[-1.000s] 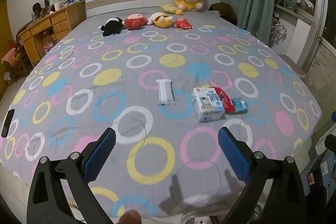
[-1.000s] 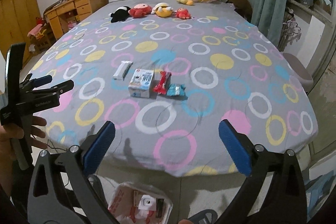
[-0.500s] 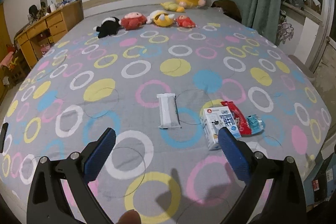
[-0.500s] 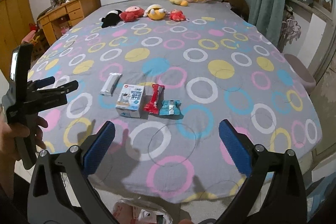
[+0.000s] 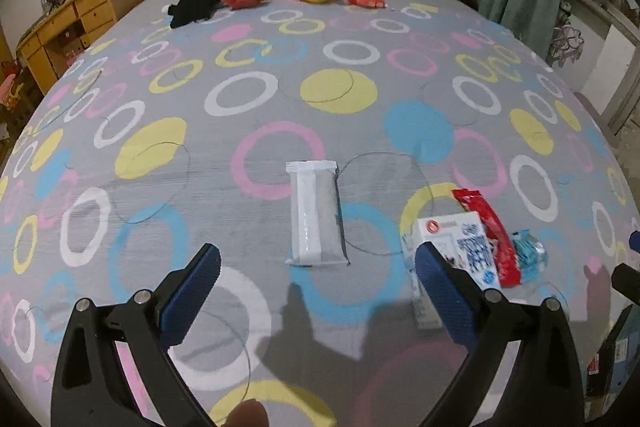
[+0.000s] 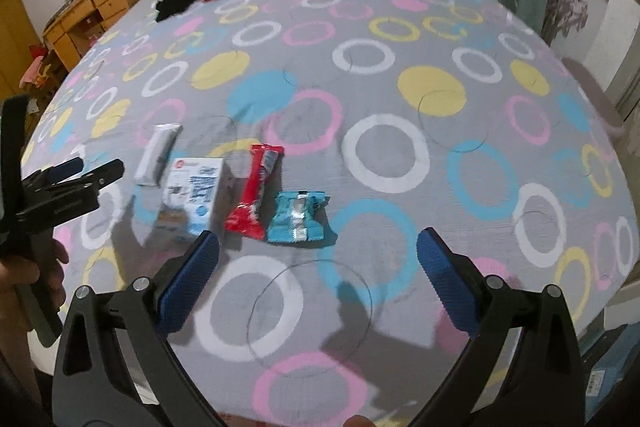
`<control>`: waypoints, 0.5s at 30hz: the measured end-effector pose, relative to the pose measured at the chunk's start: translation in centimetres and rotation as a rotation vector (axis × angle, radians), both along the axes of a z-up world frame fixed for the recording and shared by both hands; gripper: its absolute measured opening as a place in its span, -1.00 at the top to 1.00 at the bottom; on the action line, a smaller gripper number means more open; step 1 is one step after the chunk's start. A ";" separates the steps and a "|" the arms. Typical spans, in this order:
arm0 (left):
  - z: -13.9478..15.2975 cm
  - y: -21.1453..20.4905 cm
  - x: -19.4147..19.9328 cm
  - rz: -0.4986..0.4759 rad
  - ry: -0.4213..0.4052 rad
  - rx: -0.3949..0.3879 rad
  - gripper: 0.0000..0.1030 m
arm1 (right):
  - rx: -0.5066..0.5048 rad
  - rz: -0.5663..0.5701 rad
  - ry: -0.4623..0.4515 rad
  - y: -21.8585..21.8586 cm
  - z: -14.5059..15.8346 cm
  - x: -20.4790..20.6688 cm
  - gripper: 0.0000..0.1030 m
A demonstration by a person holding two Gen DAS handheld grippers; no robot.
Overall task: Collect trash
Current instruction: 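Close the left tool on the white wrapped bar while the right tool grips the blue snack packet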
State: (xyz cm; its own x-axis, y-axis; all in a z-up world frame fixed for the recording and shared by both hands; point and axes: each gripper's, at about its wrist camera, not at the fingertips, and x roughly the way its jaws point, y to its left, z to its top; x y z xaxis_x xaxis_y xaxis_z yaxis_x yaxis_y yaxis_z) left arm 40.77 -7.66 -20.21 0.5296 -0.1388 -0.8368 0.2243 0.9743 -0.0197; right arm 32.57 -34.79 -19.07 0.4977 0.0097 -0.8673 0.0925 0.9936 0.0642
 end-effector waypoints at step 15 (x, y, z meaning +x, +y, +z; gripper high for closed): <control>-4.0 -1.3 3.5 0.006 0.083 0.047 -0.85 | -0.013 0.002 0.135 -0.1 -4.8 5.3 -0.87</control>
State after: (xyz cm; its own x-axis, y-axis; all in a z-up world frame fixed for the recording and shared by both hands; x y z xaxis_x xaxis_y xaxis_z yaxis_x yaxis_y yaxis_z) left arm 44.29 -8.96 -24.26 0.4587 -0.0956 -0.8834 0.2183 0.9759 0.0078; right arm 37.91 -34.85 -23.88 0.3769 -0.0011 -0.9263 0.0974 0.9945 0.0385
